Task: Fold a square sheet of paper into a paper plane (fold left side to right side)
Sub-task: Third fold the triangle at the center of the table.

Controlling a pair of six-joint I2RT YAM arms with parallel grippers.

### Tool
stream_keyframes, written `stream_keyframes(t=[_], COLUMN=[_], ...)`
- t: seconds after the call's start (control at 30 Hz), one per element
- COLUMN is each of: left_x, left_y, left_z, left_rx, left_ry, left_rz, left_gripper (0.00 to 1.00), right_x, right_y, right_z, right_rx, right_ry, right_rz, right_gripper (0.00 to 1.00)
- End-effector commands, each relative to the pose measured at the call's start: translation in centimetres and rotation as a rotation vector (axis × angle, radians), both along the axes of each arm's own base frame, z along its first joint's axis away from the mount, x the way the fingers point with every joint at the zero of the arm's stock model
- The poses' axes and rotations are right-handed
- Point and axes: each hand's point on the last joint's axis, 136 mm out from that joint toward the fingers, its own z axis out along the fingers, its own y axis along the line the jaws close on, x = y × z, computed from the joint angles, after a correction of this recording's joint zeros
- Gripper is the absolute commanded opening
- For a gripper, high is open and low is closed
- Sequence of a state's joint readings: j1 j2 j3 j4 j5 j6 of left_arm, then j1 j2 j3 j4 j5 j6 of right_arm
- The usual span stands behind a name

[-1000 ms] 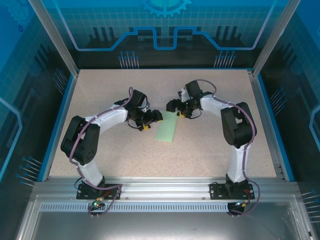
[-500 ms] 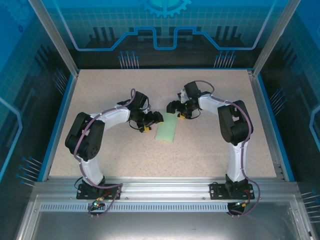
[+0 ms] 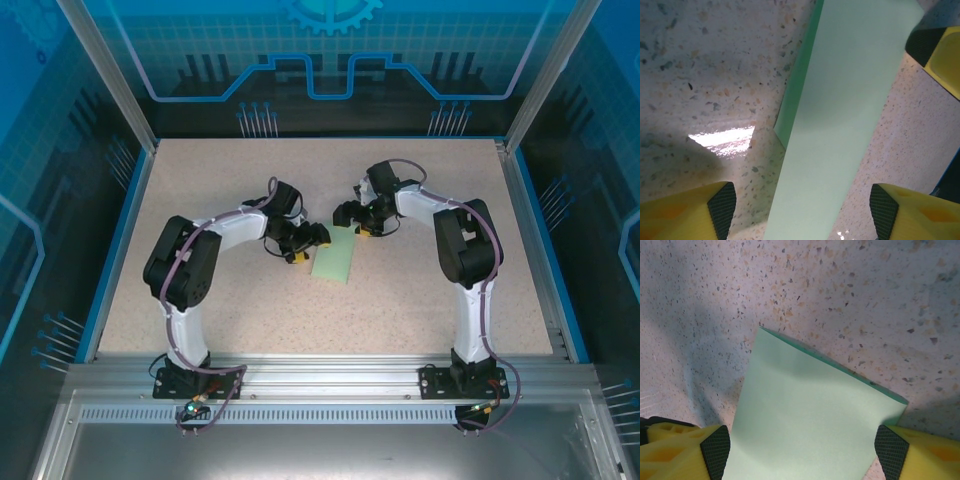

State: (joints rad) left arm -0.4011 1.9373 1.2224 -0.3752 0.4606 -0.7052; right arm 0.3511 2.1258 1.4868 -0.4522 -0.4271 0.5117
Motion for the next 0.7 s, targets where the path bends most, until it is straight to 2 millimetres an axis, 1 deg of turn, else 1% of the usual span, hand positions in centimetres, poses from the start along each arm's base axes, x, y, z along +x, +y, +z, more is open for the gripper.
stream_keyframes(t=[0.0,0.13,0.27,0.4,0.67], left_x=[0.8,1.1,1.1,1.0,1.0], left_y=[-0.8,-1.5,-1.6,-2.1,-1.2], left_z=[0.2,0.0,-0.3,-0.2,-0.2], left_rx=[-0.052,-0.081,-0.095,-0.134,-0.081], left_ry=[0.007,0.016,0.025,0.027,0.010], left_rz=[-0.018,-0.022,-0.020,-0.019,-0.007], left_gripper=[0.73,0.69,0.66,0.60,0.52], right_x=[-1.0,-1.1,-1.2,-1.1,-1.1], right_y=[-0.6,-0.6,-0.4,-0.3,-0.4], right_z=[-1.9,-2.0,-1.9,-1.9,-1.9], right_rx=[-0.054,-0.050,-0.041,-0.035,-0.039], right_ry=[0.049,0.051,0.048,0.047,0.041], right_rz=[0.009,0.012,0.013,0.013,0.012], right_gripper=[0.81,0.81,0.81,0.81,0.81])
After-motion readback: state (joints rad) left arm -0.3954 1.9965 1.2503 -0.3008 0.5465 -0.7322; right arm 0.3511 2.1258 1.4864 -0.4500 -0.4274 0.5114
